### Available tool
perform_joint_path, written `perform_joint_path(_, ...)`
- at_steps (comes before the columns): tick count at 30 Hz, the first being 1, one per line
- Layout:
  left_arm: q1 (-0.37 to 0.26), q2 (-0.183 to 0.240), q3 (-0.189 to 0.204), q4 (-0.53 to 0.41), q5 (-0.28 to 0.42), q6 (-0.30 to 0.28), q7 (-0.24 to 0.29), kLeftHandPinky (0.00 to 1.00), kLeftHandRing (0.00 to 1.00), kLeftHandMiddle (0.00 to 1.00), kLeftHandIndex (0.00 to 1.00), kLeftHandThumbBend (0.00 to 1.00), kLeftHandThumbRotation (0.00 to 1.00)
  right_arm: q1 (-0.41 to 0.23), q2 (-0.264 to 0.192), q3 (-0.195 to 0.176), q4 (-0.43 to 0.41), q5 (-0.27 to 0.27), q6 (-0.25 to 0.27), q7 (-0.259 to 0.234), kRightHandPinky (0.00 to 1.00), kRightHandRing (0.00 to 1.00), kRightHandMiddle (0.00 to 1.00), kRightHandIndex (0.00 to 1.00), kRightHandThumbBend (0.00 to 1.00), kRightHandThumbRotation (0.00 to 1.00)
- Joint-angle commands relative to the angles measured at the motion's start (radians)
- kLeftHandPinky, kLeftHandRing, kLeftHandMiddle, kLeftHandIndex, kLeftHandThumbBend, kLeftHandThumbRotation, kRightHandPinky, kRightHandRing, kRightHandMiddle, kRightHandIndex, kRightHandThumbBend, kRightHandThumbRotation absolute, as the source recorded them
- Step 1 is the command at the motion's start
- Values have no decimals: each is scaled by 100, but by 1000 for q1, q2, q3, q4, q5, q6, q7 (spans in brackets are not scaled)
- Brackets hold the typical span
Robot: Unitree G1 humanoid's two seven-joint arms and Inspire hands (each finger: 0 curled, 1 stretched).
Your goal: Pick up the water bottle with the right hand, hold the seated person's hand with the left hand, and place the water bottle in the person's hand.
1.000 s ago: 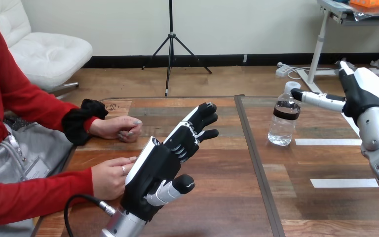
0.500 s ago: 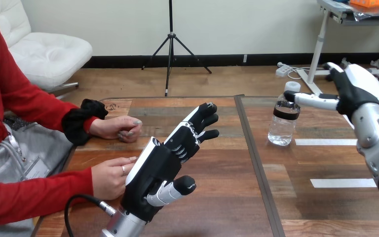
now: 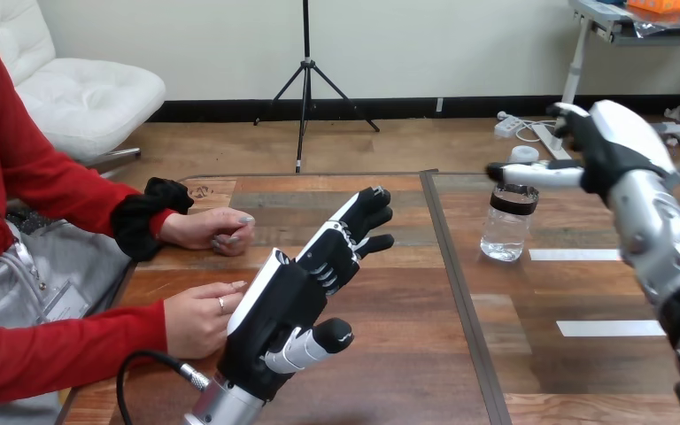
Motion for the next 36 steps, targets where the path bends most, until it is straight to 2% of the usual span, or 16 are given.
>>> perform_joint_path(1,-16,-30,-7,-34,-3,-22,6,88,95,96,94,100,77,-102,33,26,-2,-18,-13,-12,75,87,88,91,100,56)
perform_joint_path(29,2,-37,-16,-38,5,-41,27,87,94,95,94,100,78,-136,102,71,34,-35,1,-10,72,92,90,92,100,56)
perform_joint_path(32,3,-39,-18,-42,-11,-33,11,87,94,95,94,100,78,-140,108,75,38,-38,8,-4,73,92,90,92,100,56)
perform_joint_path(36,11,-34,-20,-46,5,-48,34,87,94,95,94,100,78,-140,113,83,41,-48,5,-12,73,92,90,92,100,56)
